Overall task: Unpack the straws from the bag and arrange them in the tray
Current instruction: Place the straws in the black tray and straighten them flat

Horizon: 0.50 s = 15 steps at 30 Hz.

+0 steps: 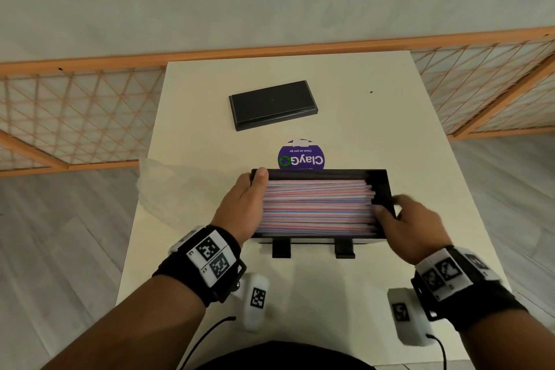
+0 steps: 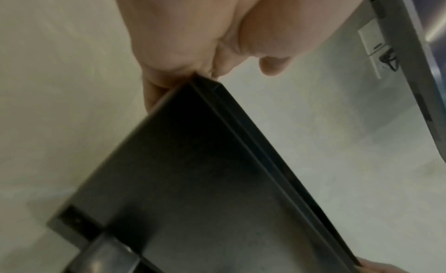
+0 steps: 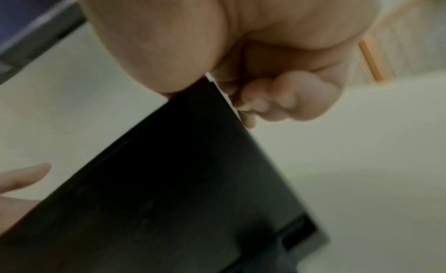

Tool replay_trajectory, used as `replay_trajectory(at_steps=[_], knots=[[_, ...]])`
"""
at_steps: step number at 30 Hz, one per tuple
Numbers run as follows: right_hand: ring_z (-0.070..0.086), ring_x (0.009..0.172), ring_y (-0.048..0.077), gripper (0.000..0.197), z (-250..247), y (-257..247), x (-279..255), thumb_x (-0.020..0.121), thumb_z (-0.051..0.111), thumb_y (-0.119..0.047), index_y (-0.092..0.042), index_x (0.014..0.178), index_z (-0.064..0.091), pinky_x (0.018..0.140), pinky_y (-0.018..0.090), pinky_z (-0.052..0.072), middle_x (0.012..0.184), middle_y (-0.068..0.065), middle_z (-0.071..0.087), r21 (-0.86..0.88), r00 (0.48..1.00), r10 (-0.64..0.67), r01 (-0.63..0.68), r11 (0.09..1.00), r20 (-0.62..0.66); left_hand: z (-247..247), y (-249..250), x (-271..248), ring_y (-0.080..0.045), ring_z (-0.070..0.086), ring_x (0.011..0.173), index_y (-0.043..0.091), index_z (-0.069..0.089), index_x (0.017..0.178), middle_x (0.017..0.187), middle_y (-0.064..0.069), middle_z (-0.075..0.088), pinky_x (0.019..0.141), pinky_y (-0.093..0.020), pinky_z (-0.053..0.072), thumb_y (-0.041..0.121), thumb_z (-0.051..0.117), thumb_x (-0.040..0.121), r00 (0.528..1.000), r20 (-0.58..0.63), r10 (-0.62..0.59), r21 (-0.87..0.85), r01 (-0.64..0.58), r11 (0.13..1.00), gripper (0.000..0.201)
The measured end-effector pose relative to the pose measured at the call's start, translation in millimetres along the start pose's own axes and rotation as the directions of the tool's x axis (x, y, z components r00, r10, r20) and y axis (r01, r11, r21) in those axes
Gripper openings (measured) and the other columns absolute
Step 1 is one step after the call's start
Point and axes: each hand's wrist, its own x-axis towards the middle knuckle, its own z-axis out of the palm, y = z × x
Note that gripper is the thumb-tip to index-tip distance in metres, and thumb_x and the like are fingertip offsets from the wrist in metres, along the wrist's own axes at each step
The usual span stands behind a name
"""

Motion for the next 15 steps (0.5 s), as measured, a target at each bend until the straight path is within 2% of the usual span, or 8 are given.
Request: replay_trajectory(at_steps=[2,4,5,7,9,10,12,15], knots=[[0.051,0.081,0.032,0.025,9.0,-0.8,1.2,0.1,0.045,-0.03,-0.011,0.098,0.06,0.071,0.033,0.038,0.1,0.016,0.068,0.042,0.998,-0.027,0.025,0.999,0.049,4.7,-4.0,1.9,-0.025,0.061,0.114,0.03,0.054,0.124,0.118,0.001,0.065,0.107,-0.052,0.045,0.104,0.02,0.057,0.999,0.032,-0.029,-0.069,0.031,0.997,0.105],[0.05,0.077,0.031,0.023,-1.0,-8.7,-1.6,0.099,0.044,-0.024,-0.011,0.088,0.059,0.068,0.033,0.035,0.091,0.014,0.066,0.048,0.998,-0.059,0.058,0.997,0.026,4.9,-4.9,5.5,-0.027,0.065,0.113,0.032,0.057,0.123,0.118,-0.001,0.069,0.105,-0.055,0.046,0.111,0.025,0.048,0.997,0.049,-0.061,-0.149,0.068,0.986,0.114],[0.051,0.077,0.032,0.024,-13.3,-13.8,-4.9,0.098,0.044,-0.023,-0.01,0.085,0.059,0.067,0.033,0.035,0.085,0.012,0.064,0.04,0.997,-0.079,0.079,0.996,-0.002,2.4,0.4,3.4,-0.028,0.067,0.112,0.032,0.06,0.123,0.118,-0.002,0.071,0.104,-0.055,0.048,0.11,0.031,0.05,0.996,0.06,-0.072,-0.204,0.083,0.975,0.111],[0.052,0.075,0.032,0.027,-42.7,-24.3,-13.3,0.098,0.045,-0.024,-0.012,0.077,0.058,0.064,0.034,0.035,0.074,0.008,0.059,0.032,0.983,-0.146,0.15,0.988,-0.107,-2.9,18.3,-4.3,-0.027,0.07,0.111,0.027,0.064,0.125,0.118,-0.004,0.074,0.101,-0.052,0.051,0.097,0.038,0.068,0.992,0.105,-0.067,-0.34,0.1,0.935,0.094],[0.047,0.065,0.03,0.027,-68.2,-41.0,-26.4,0.096,0.047,-0.024,-0.013,0.073,0.055,0.058,0.033,0.032,0.066,0.006,0.054,0.01,0.936,-0.249,0.26,0.966,-0.249,-6.1,26.9,-5.2,-0.027,0.071,0.111,0.022,0.067,0.126,0.119,-0.007,0.075,0.101,-0.048,0.052,0.076,0.032,0.09,0.989,0.132,-0.073,-0.464,0.127,0.877,0.074],[0.044,0.058,0.027,0.027,-75.6,-50.4,-31.7,0.095,0.047,-0.023,-0.013,0.071,0.054,0.053,0.032,0.029,0.06,0.004,0.051,-0.024,0.904,-0.316,0.323,0.946,-0.288,-7.4,27.6,-2.9,-0.028,0.071,0.112,0.022,0.068,0.126,0.12,-0.007,0.075,0.104,-0.049,0.05,0.071,0.029,0.094,0.985,0.147,-0.085,-0.498,0.148,0.855,0.07],[0.04,0.051,0.025,0.028,-80.4,-63.8,-35.8,0.093,0.048,-0.021,-0.011,0.067,0.05,0.047,0.031,0.023,0.054,0.001,0.045,-0.12,0.862,-0.429,0.412,0.903,-0.269,-11.3,26.6,-0.4,-0.028,0.069,0.116,0.024,0.069,0.127,0.124,-0.007,0.073,0.11,-0.051,0.045,0.074,0.027,0.095,0.978,0.176,-0.109,-0.51,0.185,0.84,0.072],[0.045,0.059,0.036,0.031,-81.7,-64.4,-25.3,0.094,0.048,-0.021,-0.006,0.068,0.048,0.054,0.036,0.025,0.059,0.008,0.046,-0.172,0.864,-0.432,0.399,0.901,-0.259,-16.0,30.4,3.2,-0.027,0.069,0.116,0.025,0.068,0.129,0.125,-0.006,0.073,0.11,-0.051,0.045,0.076,0.026,0.094,0.976,0.194,-0.101,-0.504,0.187,0.843,0.075]])
